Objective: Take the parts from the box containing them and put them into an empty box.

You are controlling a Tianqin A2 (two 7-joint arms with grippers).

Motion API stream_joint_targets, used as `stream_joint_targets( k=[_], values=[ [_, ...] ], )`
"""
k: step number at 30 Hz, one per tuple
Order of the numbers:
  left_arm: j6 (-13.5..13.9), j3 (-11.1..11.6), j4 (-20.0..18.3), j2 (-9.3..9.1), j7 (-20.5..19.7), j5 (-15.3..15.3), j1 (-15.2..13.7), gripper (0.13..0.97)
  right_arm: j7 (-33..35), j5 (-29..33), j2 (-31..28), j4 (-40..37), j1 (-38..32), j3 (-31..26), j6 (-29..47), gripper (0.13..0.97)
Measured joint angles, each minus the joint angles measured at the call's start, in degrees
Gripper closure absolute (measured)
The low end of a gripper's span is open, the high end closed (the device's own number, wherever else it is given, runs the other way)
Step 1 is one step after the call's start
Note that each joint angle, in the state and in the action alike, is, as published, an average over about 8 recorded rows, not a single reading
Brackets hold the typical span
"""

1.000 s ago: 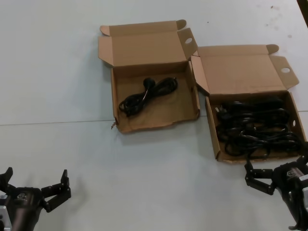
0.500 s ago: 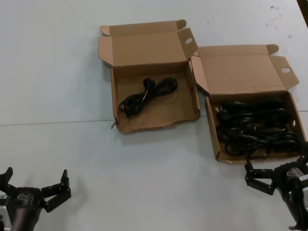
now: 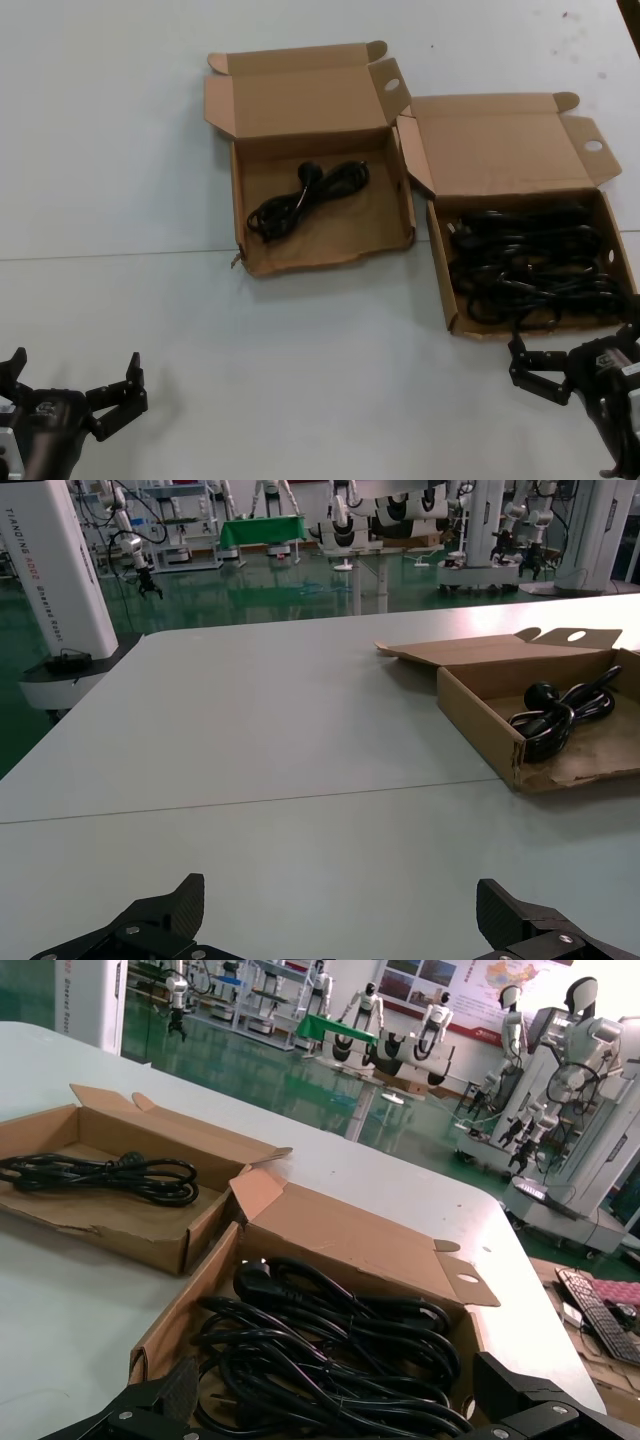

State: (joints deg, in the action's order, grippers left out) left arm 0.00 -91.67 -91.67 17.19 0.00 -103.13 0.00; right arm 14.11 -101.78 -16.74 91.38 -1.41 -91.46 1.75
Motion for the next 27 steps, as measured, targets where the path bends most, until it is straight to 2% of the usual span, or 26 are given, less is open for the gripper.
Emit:
stream_joint_targets(
  k=[27],
  values=[
    [0.00,0.00,0.00,0.00,0.00,0.00,0.00,0.132,0.00,0.00,0.00,0.00,0.00,0.00,0.00,0.129]
  ],
)
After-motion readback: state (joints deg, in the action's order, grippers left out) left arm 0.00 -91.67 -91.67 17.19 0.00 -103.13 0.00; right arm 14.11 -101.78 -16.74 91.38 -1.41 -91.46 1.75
